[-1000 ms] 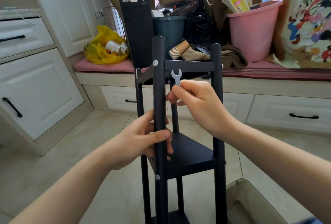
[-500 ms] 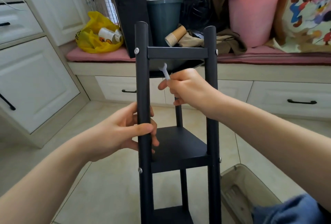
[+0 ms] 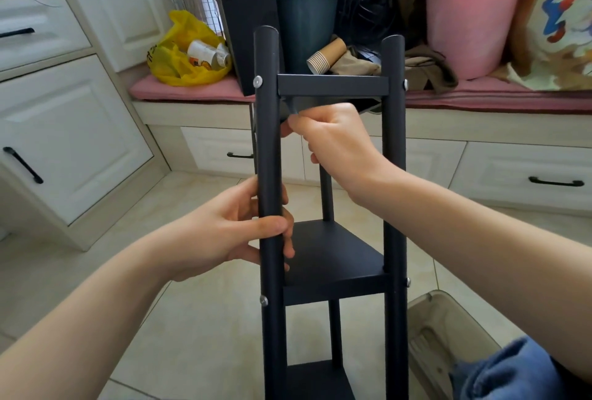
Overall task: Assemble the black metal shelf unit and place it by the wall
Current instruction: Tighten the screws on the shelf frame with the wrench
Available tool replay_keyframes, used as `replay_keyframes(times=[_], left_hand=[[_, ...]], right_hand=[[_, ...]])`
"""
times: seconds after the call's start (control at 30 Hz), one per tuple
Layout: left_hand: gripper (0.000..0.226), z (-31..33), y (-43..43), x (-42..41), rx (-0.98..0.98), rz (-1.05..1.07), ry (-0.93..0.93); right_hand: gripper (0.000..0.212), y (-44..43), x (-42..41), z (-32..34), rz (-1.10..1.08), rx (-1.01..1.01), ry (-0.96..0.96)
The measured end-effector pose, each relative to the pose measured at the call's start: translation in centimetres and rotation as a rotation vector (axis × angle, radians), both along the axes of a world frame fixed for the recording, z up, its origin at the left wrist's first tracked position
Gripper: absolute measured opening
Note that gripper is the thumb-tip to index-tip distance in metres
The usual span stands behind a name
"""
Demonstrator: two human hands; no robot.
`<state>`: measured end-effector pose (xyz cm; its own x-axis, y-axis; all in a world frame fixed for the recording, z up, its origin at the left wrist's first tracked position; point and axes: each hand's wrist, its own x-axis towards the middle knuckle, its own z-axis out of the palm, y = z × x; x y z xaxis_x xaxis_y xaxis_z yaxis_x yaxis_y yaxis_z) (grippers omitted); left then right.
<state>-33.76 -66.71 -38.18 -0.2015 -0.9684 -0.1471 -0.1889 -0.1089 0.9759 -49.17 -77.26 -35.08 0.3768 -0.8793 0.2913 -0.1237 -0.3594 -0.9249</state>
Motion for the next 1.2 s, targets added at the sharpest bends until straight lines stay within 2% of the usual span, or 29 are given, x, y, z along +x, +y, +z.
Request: replay_keyframes(times=[0.27,0.43,0.73,0.87,1.1,1.2], left_hand=[[0.04,0.2,0.1,-0.1,-0.003,0.01,-0.062],[0.035,0.3,0.0,0.0,-0.007,0.0,-0.108],[0.05,0.0,-0.1,0.4,0.004,-0.034,-0.093],[0.039,0.0,-0.2,0.5,0.006,-0.035,-0.096],[0.038,0.3,-0.2,0.7,0.011,-0.031,-0.135],[0.039,0.3,-0.3,0.6,0.005,-0.014,-0.147]], right_hand=[[0.026,-0.2,0.1,0.0,-0.003,-0.035,0.019],[0.06,-0.6,0.5,-0.3,-0.005,-0.066,0.012],[0.034,-0.7,1.1,-1.1,-0.046,-0.161,-0.009],[0.034,-1.0,2.0,-1.7,-0.055,-0.216,-0.032],[0.043,-0.9,3.1,-2.2,-0.086,-0.271,-0.081],[0.037,-0.8,2.8,-2.0,-0.079,-0.263,-0.055]])
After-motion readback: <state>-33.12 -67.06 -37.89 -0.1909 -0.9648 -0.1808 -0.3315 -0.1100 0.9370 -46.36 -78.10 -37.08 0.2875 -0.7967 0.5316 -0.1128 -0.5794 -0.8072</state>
